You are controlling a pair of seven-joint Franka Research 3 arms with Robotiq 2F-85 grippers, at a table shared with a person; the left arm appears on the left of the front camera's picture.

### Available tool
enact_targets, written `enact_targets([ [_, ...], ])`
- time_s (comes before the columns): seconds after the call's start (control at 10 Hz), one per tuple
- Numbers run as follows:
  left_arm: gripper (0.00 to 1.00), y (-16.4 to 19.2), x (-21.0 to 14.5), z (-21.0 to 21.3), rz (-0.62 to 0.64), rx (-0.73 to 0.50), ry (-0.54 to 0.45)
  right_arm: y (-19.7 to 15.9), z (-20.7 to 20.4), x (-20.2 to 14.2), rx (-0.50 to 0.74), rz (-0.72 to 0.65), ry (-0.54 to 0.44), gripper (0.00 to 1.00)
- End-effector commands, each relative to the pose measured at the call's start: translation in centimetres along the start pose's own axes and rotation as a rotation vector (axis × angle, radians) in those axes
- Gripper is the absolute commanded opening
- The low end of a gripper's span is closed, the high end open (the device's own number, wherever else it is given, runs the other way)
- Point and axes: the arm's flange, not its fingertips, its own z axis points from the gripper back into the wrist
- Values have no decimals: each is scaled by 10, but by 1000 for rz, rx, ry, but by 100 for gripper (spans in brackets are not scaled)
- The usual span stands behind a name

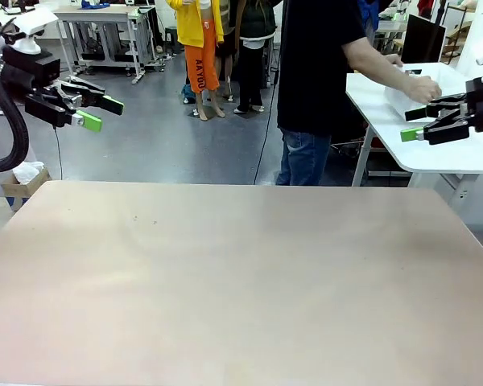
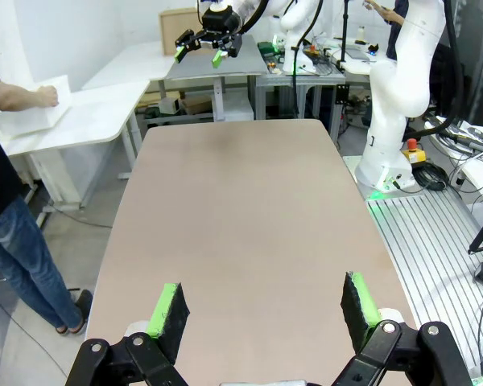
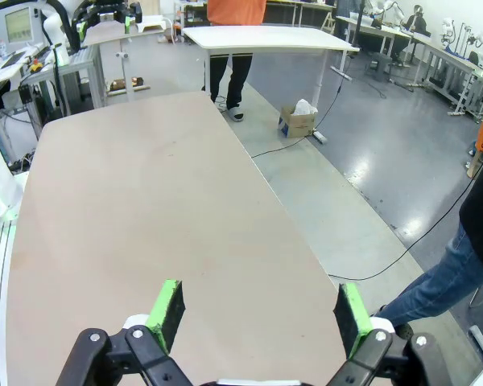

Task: Stack the cups and store them in the basket.
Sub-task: Place the stack of Reusable plastic cups into the Pantry Basket.

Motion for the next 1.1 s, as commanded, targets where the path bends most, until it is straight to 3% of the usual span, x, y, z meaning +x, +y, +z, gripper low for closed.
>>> enact_targets([
  [0.0,100,-2,3,0,14,-6,11,-2,-1,4,-10,-15,14,100],
  [1.0,100,-2,3,0,14,-6,11,-2,-1,4,-10,-15,14,100],
])
